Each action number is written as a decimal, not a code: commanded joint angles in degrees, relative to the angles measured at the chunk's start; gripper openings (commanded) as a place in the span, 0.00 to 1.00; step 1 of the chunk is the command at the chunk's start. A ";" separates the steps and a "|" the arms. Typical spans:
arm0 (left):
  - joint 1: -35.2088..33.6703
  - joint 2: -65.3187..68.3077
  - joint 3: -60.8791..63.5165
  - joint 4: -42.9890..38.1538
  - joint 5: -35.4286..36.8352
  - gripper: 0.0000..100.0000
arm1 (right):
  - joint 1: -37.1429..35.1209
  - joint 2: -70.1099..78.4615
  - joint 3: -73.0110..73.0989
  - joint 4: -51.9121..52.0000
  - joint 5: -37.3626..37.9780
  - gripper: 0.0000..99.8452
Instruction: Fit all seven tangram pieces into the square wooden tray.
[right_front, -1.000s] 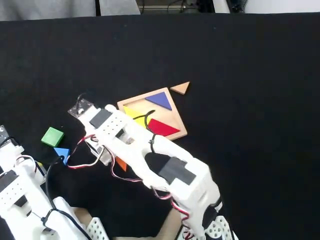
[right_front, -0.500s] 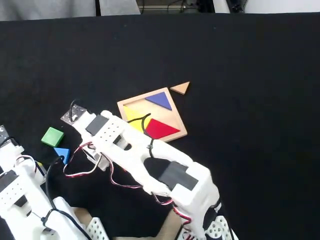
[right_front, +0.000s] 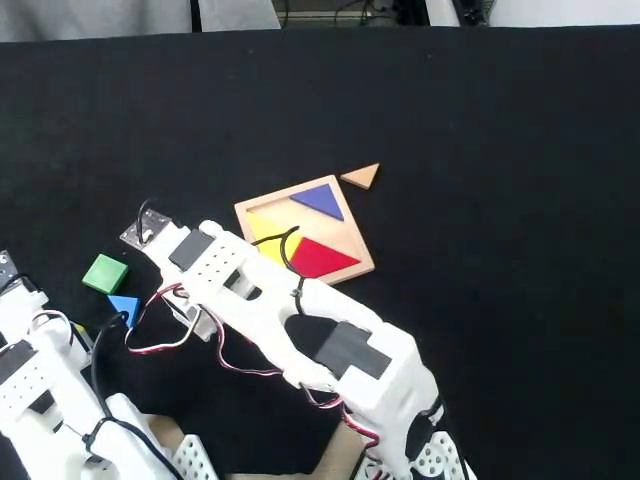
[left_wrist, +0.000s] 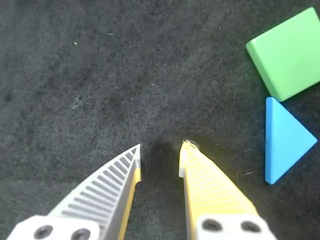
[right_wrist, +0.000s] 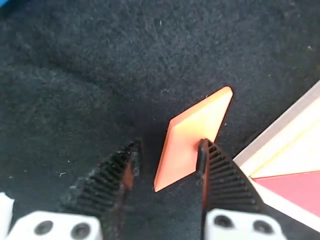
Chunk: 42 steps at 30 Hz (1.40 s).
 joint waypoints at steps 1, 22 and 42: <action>-0.40 -0.88 -0.66 -0.70 0.18 0.13 | 0.35 0.75 -0.84 -0.26 0.70 0.18; -0.40 -0.88 -0.57 -0.70 0.18 0.13 | 5.27 -0.13 -2.68 2.37 3.08 0.18; -0.40 -0.88 -0.48 -0.70 0.18 0.13 | 6.51 -0.22 -6.64 5.71 3.25 0.18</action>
